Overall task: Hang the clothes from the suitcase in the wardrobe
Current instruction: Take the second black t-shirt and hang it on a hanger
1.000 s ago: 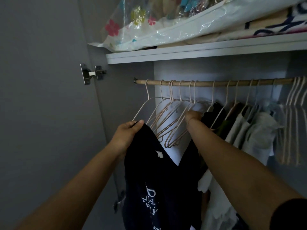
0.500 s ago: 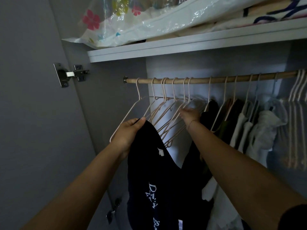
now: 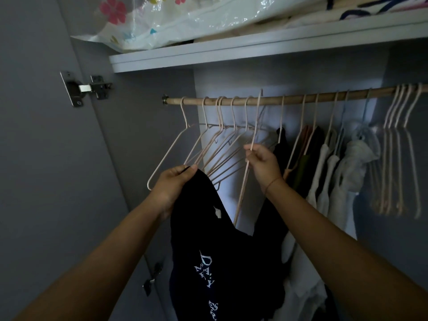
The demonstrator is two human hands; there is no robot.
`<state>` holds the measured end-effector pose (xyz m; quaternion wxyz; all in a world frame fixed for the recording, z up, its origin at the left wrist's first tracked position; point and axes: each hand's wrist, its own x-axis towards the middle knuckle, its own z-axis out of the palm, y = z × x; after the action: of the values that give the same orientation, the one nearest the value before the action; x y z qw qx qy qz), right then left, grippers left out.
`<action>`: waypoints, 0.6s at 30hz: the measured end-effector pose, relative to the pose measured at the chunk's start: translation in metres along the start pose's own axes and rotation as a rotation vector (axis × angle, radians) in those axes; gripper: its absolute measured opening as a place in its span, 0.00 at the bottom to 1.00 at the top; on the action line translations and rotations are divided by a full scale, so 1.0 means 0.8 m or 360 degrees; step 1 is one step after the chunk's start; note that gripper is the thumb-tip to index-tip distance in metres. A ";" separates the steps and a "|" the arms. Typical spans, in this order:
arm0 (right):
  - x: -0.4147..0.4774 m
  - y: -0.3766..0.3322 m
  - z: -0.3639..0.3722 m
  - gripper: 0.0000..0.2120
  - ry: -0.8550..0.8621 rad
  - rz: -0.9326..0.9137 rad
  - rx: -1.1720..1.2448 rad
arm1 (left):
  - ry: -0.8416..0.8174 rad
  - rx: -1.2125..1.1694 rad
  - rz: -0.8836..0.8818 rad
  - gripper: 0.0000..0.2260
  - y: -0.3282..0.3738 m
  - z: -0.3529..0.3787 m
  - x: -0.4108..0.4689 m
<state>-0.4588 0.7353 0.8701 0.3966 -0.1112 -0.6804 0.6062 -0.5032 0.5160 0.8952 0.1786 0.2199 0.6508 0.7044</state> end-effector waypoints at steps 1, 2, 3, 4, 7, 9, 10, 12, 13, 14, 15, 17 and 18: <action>-0.016 -0.004 -0.001 0.11 -0.0023 -0.0022 0.0018 | -0.0012 0.0003 0.0001 0.09 -0.002 -0.002 -0.007; -0.031 -0.007 -0.003 0.12 -0.0046 -0.0046 0.0037 | -0.0022 0.0008 -0.0001 0.09 -0.003 -0.005 -0.014; -0.047 -0.010 -0.004 0.13 -0.0073 -0.0067 0.0057 | -0.0032 0.0015 -0.0003 0.09 -0.005 -0.009 -0.021; -0.063 -0.015 -0.005 0.15 -0.0100 -0.0082 0.0081 | -0.0044 0.0019 -0.0002 0.09 -0.007 -0.012 -0.029; -0.109 -0.029 -0.009 0.16 -0.0166 -0.0061 0.0236 | -0.0092 -0.0010 0.0013 0.09 -0.011 -0.021 -0.057; -0.139 -0.040 -0.011 0.14 -0.0190 0.0024 0.0396 | -0.0108 -0.0033 0.0014 0.08 -0.012 -0.026 -0.079; -0.155 -0.045 -0.011 0.14 -0.0176 0.0082 0.0450 | -0.0112 -0.0046 0.0007 0.08 -0.012 -0.028 -0.091; -0.186 -0.056 -0.010 0.16 -0.0091 0.0224 0.0425 | -0.0116 -0.0041 -0.0003 0.09 -0.012 -0.035 -0.116; -0.202 -0.061 -0.010 0.15 -0.0030 0.0294 0.0356 | -0.0116 -0.0017 0.0000 0.09 -0.012 -0.039 -0.128; -0.216 -0.065 -0.010 0.14 0.0032 0.0354 0.0263 | -0.0114 0.0013 0.0003 0.09 -0.013 -0.042 -0.141; -0.228 -0.067 -0.012 0.12 0.0081 0.0403 0.0163 | -0.0112 0.0045 0.0004 0.08 -0.013 -0.046 -0.153; -0.252 -0.069 -0.017 0.09 0.0167 0.0489 0.0002 | -0.0114 0.0123 0.0005 0.07 -0.017 -0.052 -0.176; -0.264 -0.070 -0.021 0.10 0.0221 0.0521 -0.0050 | -0.0113 0.0166 0.0003 0.07 -0.020 -0.054 -0.186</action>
<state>-0.2897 0.6011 0.8346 0.3368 -0.2682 -0.6336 0.6428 -0.4021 0.4007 0.8657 0.1892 0.2544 0.6798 0.6614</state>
